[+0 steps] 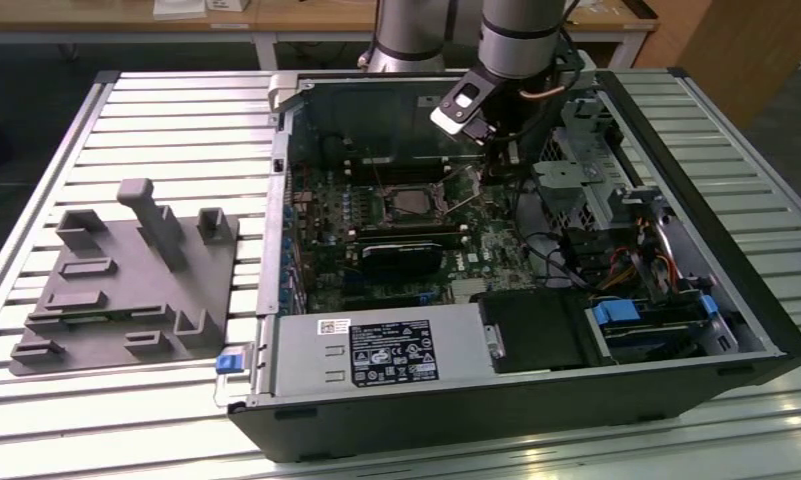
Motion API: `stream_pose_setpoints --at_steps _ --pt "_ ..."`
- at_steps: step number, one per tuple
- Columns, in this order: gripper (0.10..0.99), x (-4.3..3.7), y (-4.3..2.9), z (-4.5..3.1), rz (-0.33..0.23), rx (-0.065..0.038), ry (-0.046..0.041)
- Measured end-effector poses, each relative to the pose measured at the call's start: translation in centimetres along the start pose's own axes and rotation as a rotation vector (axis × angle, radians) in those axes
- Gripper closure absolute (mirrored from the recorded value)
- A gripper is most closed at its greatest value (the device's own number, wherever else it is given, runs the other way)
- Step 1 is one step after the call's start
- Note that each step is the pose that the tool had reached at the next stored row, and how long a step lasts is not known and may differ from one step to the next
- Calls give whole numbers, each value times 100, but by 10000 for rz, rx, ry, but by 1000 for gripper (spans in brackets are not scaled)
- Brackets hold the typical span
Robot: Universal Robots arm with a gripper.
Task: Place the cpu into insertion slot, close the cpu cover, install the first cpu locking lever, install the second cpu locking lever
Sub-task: 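Close the cpu cover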
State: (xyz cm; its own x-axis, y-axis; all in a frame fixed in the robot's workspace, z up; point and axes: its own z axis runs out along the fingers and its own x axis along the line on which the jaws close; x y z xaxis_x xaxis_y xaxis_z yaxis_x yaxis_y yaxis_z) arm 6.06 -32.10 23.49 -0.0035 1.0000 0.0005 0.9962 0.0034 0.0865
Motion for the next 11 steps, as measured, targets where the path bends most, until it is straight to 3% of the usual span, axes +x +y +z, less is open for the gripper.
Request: stream_pose_setpoints --at_steps 5,8,11 --pt "980 0 1 0 -1 28 -2" --pt "980 0 3 2 0 270 0" --pt "980 0 11 5 0 711 1"
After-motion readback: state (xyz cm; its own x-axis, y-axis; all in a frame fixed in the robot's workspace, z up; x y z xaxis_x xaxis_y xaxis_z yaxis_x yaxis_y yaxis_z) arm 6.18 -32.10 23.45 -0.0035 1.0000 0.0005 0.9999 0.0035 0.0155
